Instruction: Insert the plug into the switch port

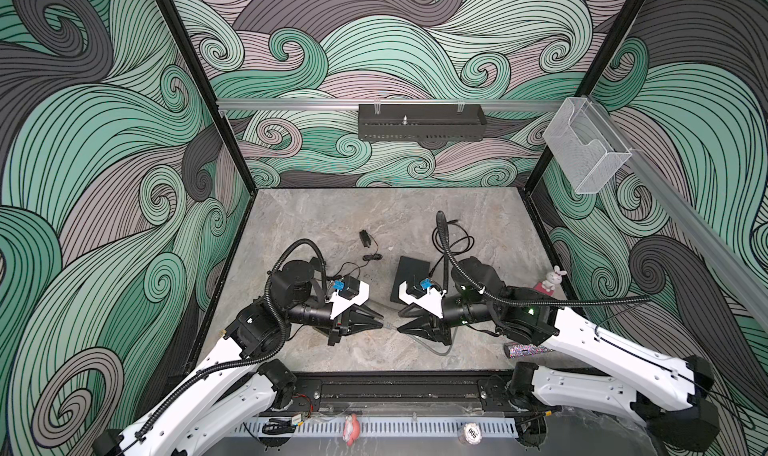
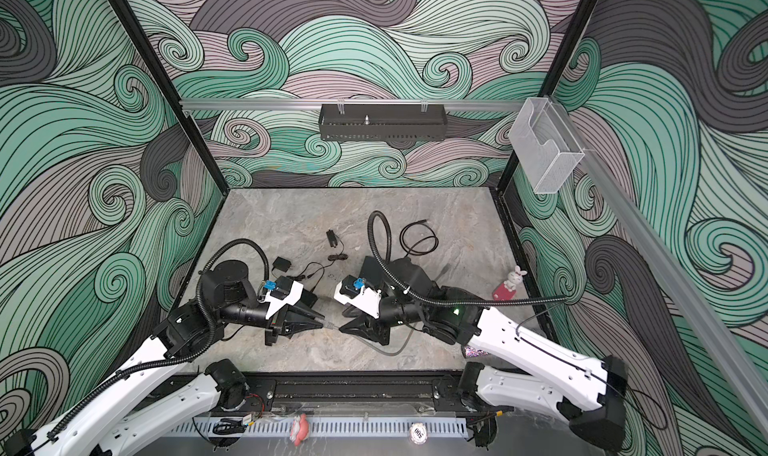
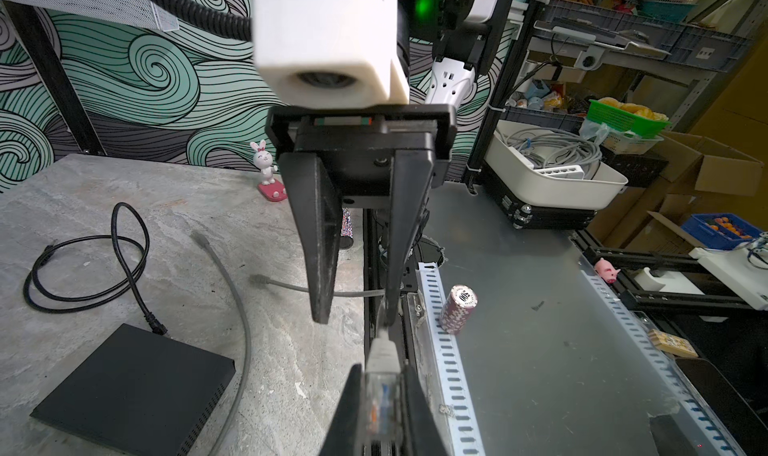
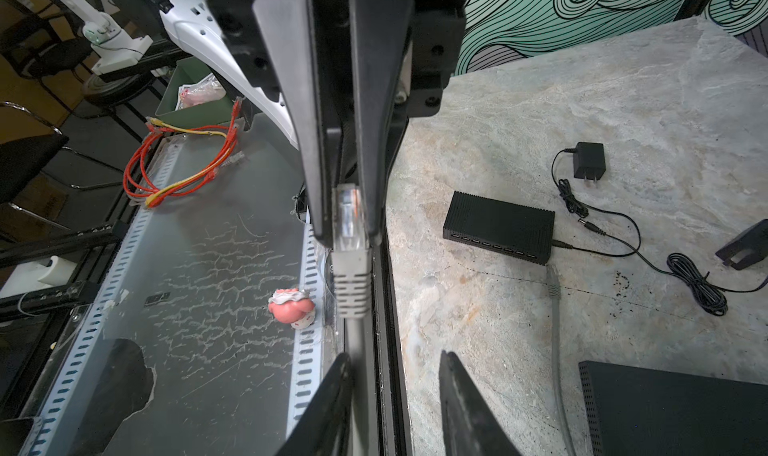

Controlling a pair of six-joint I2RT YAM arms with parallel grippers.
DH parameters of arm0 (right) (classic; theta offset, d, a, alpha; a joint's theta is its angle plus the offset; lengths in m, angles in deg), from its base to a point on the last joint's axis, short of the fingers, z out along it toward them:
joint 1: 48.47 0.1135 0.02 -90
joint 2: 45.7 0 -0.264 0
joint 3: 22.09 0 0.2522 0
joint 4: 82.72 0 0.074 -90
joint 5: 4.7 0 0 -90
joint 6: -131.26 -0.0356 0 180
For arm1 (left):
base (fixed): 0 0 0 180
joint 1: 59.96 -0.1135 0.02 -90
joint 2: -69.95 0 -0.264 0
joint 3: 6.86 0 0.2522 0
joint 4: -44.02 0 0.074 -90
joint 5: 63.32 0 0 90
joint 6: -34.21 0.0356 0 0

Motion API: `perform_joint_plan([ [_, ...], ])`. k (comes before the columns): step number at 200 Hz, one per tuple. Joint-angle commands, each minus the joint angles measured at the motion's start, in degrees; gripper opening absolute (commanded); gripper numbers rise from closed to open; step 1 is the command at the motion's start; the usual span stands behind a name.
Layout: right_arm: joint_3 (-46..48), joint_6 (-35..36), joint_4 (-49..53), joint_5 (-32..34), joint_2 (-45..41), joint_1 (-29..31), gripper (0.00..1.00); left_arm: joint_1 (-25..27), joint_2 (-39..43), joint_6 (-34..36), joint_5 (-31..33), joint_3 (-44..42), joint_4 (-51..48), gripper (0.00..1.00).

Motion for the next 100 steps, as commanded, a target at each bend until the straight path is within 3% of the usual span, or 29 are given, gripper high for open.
perform_joint_plan([
  [1, -1.52, -0.91, -3.35, -0.79, 0.37, 0.40, 0.35, 0.59, -0.09, 0.20, -1.48, 1.98, -0.66, 0.10],
  [100, -2.56, -1.18, -2.66, -1.76, 2.33, 2.18, 0.36, 0.58, -0.43, 0.23, -1.41, 2.16, -0.55, 0.10],
])
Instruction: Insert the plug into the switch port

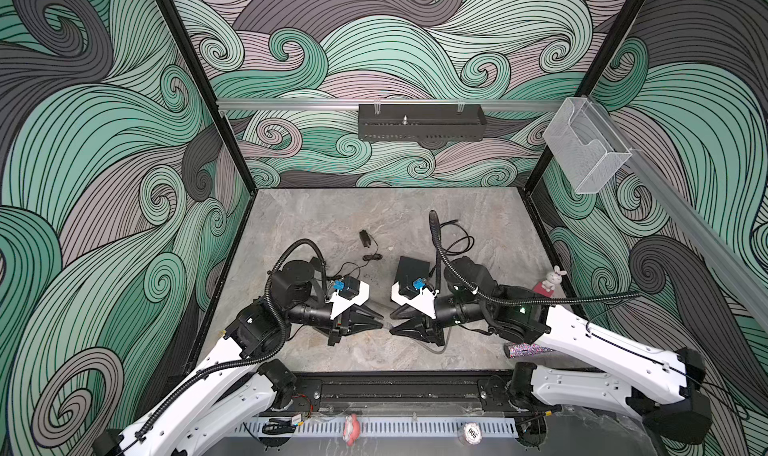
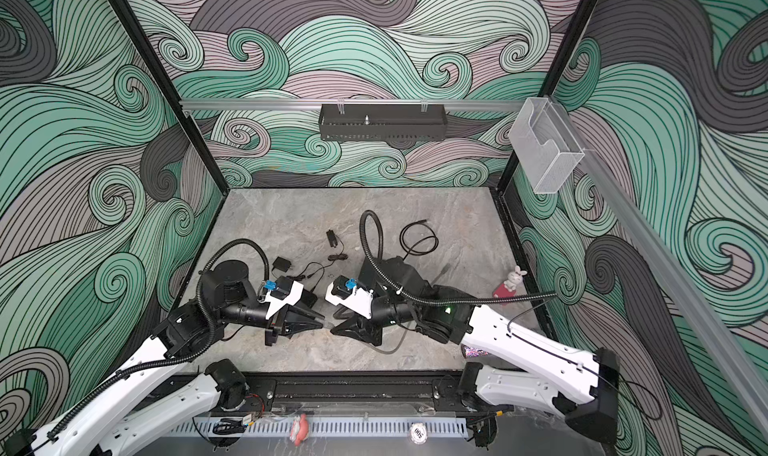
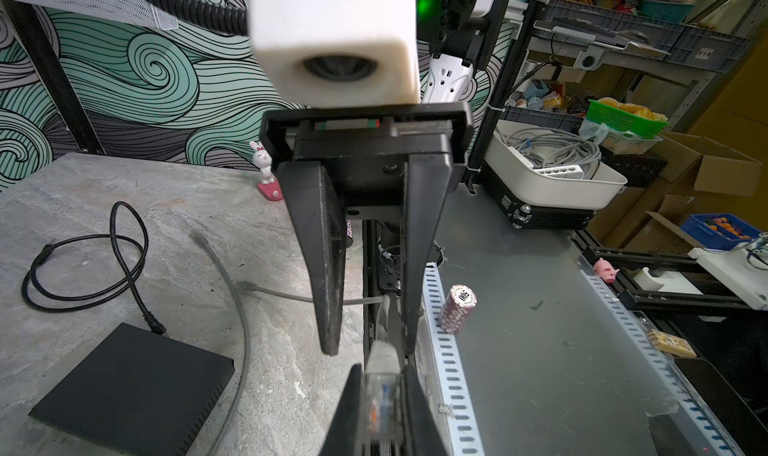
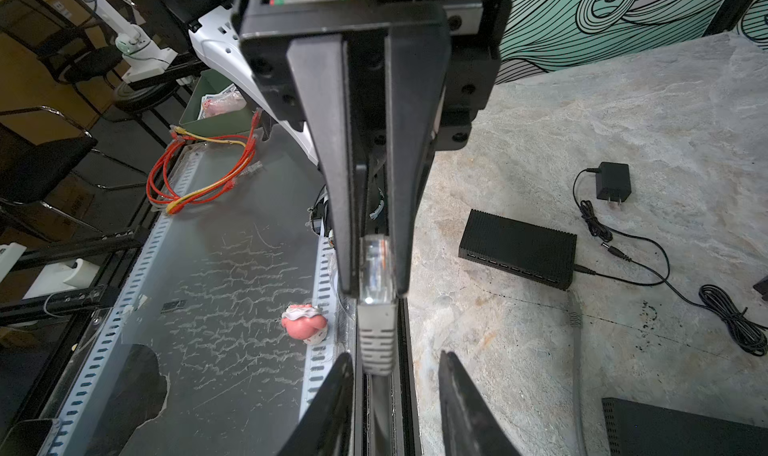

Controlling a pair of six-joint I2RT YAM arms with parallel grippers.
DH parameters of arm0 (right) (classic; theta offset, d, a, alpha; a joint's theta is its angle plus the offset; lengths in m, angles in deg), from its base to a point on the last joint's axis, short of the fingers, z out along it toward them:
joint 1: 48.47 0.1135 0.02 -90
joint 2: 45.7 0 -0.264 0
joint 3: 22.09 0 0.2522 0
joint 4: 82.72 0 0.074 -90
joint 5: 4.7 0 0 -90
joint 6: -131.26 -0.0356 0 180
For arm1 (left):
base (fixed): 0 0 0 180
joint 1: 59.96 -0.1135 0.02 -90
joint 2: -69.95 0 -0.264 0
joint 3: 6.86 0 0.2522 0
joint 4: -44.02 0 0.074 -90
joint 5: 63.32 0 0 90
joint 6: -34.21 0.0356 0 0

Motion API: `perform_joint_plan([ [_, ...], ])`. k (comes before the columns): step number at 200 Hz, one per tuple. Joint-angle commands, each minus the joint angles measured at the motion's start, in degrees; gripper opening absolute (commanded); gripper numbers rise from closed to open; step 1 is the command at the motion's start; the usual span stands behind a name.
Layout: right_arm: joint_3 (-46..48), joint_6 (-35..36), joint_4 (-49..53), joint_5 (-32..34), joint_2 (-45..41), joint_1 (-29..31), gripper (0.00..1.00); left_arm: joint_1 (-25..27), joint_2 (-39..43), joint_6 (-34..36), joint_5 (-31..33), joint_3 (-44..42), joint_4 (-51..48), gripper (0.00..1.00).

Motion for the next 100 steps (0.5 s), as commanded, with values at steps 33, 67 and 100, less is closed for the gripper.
perform_joint_plan([
  [33, -1.36, 0.35, -0.40, -0.36, 0.51, 0.67, 0.36, 0.59, -0.31, 0.23, -1.30, 2.17, -0.48, 0.10],
  [67, -1.80, 0.89, -0.34, 0.45, 1.19, 1.14, 0.36, 0.59, -0.33, 0.23, -1.31, 2.09, -0.60, 0.10],
  [100, -2.22, 1.33, -0.23, 0.64, 1.74, 1.57, 0.35, 0.59, -0.43, 0.23, -1.30, 2.23, -0.49, 0.10],
])
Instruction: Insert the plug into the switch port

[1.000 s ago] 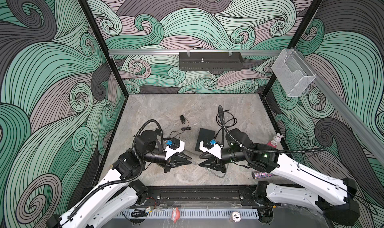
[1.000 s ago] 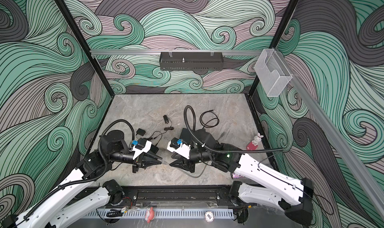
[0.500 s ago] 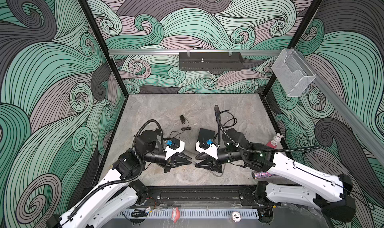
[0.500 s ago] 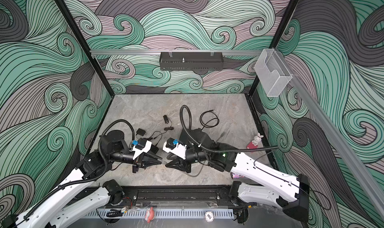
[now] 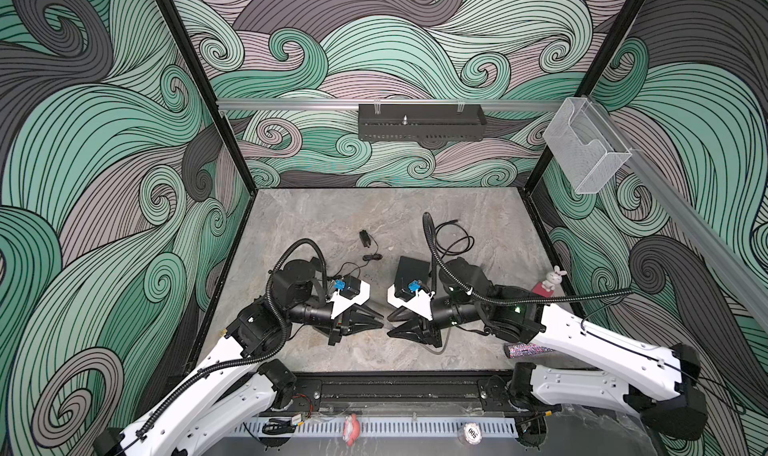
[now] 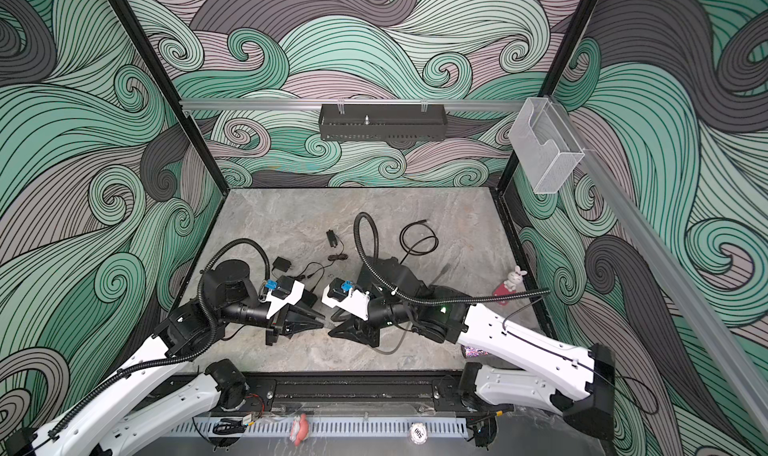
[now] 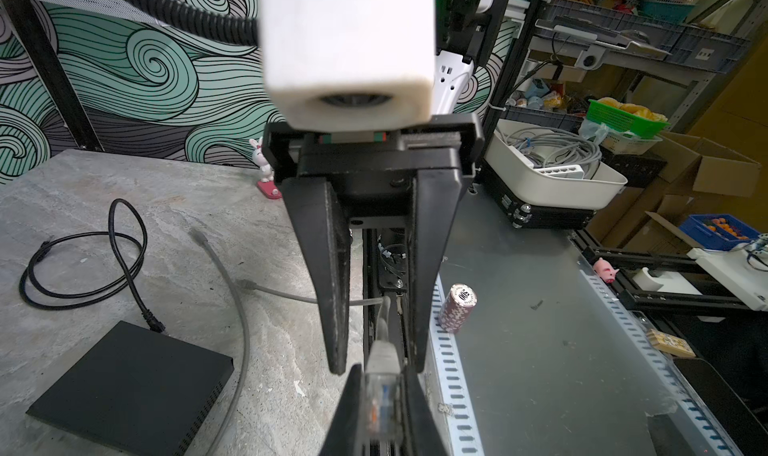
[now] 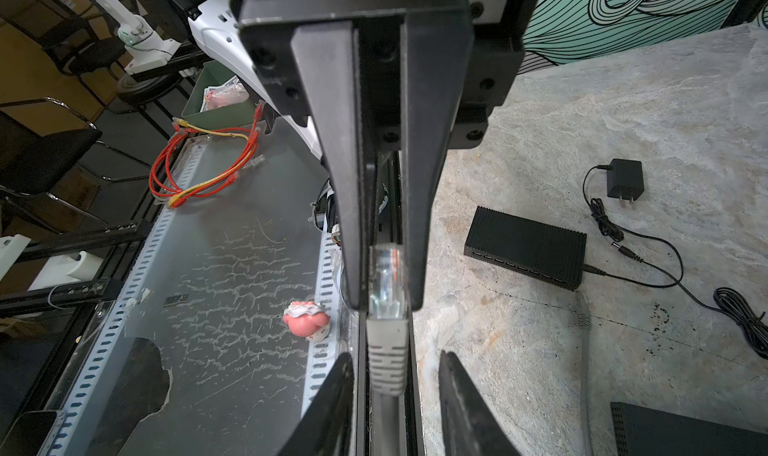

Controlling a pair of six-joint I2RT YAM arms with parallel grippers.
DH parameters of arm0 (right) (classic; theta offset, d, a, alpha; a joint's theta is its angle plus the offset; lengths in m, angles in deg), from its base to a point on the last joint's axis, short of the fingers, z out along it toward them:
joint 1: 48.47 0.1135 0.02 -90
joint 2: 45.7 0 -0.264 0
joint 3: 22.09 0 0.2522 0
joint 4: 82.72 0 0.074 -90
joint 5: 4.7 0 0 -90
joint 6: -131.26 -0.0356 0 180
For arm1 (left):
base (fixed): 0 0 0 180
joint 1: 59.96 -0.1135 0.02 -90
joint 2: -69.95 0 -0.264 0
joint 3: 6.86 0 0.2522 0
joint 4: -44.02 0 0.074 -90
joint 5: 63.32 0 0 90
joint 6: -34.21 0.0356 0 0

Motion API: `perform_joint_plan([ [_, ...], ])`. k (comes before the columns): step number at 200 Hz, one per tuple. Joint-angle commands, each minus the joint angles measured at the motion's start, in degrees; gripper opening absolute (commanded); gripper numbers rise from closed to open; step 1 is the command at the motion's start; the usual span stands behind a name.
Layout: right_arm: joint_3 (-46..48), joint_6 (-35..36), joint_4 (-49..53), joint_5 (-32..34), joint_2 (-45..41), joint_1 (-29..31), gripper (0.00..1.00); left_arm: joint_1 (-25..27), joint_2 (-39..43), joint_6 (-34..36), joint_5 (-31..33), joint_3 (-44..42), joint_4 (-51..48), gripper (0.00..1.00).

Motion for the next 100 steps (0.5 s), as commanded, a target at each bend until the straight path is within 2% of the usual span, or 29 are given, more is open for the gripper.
perform_joint_plan([
  [1, -1.80, 0.98, -0.25, 0.49, 0.12, 0.52, 0.35, 0.59, -0.14, 0.23, -1.27, 2.18, -0.46, 0.10],
  [86, -2.03, 1.54, -0.52, 0.52, -0.01, 0.65, 0.20, 0.63, -0.20, 0.32, -1.26, 2.24, -0.56, 0.10],
  [100, -2.00, 1.64, -0.37, 0.27, -0.01, 0.62, 0.14, 0.59, -0.25, 0.31, -1.20, 2.24, -0.63, 0.10],
])
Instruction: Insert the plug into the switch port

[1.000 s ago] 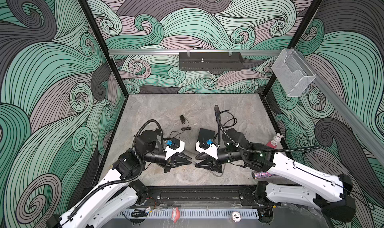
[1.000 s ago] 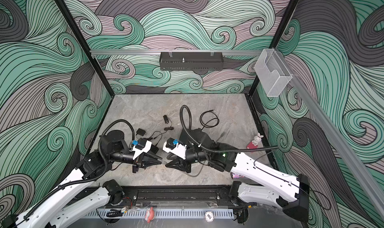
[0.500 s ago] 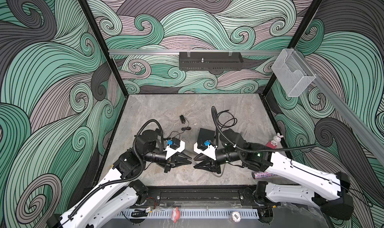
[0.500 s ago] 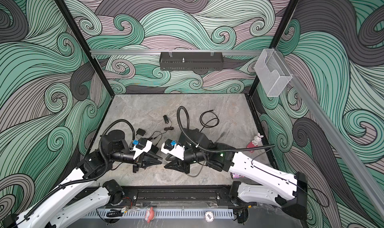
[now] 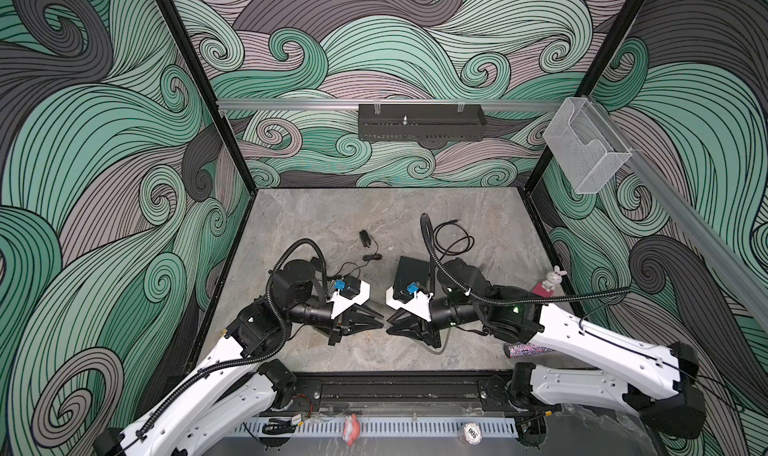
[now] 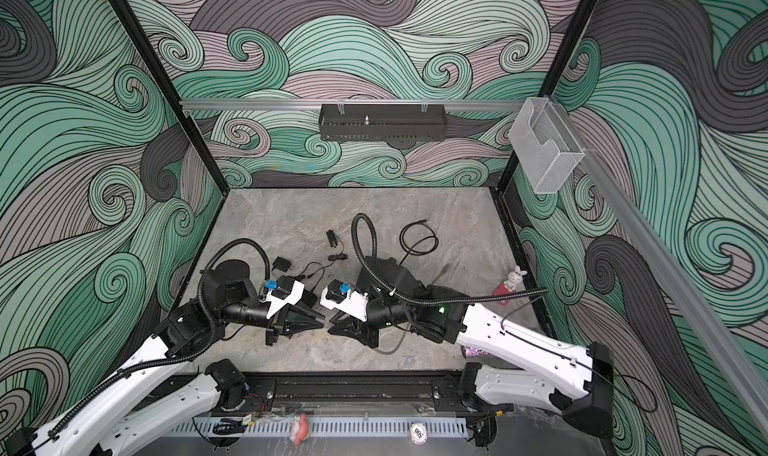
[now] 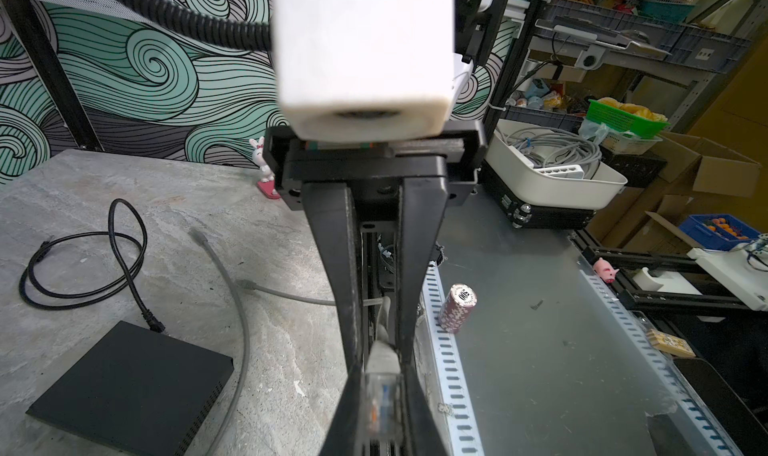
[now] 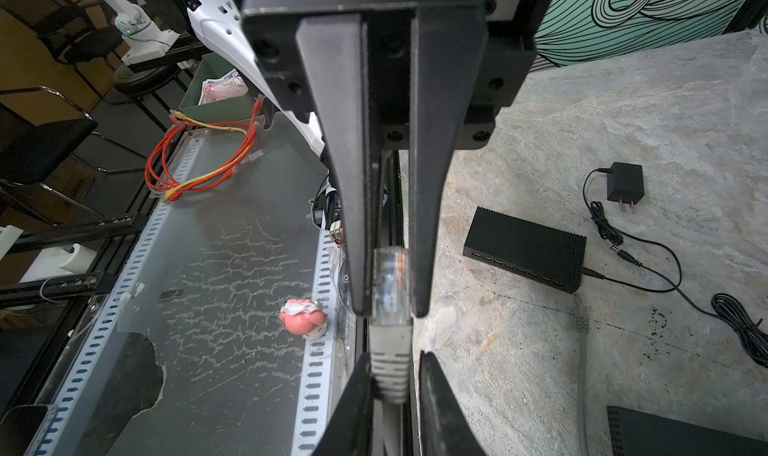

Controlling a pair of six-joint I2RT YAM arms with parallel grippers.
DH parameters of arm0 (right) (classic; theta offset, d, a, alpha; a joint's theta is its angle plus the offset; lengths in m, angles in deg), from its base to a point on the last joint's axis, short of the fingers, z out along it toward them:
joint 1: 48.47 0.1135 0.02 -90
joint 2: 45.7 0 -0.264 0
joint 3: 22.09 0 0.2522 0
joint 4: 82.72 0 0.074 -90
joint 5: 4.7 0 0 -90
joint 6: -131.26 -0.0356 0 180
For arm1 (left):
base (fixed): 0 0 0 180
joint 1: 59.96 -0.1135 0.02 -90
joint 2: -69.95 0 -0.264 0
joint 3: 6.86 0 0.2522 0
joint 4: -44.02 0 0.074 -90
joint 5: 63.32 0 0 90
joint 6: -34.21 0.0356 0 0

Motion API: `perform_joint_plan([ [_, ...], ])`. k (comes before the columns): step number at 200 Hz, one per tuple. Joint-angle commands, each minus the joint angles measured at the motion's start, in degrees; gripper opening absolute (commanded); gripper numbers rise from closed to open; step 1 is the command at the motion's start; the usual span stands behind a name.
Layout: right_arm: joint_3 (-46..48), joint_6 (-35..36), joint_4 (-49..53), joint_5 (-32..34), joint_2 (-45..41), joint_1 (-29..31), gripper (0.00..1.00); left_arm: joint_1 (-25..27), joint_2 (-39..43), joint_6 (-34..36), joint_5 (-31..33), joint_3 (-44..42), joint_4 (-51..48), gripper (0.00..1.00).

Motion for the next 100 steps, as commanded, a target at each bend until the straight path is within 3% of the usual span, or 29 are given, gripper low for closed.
perform_joint_plan([
  [1, -1.91, 0.48, -0.39, 0.00, -0.27, 0.22, 0.14, 0.59, -0.25, 0.34, -1.30, 2.24, -0.60, 0.10],
  [21, -1.87, 0.68, -0.14, -0.03, -0.35, 0.28, 0.06, 0.59, -0.23, 0.20, -1.18, 2.20, -0.57, 0.11],
  [28, -1.66, 0.67, -0.19, 0.10, -0.47, 0.28, 0.03, 0.59, -0.17, -0.31, -1.08, 2.37, -0.52, 0.16],
  [31, -1.60, 0.64, -0.16, 0.20, -0.49, 0.28, 0.03, 0.59, -0.16, -0.67, -0.75, 2.49, -0.44, 0.20],
  [40, -1.40, 0.62, -0.18, 0.85, -0.62, 0.28, 0.00, 0.49, 0.17, -3.73, 2.32, 2.89, -0.34, 0.46],
  [52, -0.91, 0.51, -0.02, 2.10, -0.86, 0.30, 0.00, 0.50, 1.28, -9.48, 11.44, 4.18, -1.65, 0.71],
  [69, 0.01, 0.55, 0.13, 4.78, -1.02, 0.25, 0.00, 0.12, 3.61, -17.43, 21.43, 3.89, -0.64, 0.92],
  [85, 1.22, 0.34, 0.12, 9.75, -0.61, 0.21, 0.00, -1.38, 4.48, -29.55, 33.49, 2.03, 0.71, 0.94],
  [100, 2.40, 0.05, -0.17, 14.78, 0.59, 0.04, 0.00, -6.50, 3.51, -41.08, 43.42, 0.60, -5.17, 0.92],
])
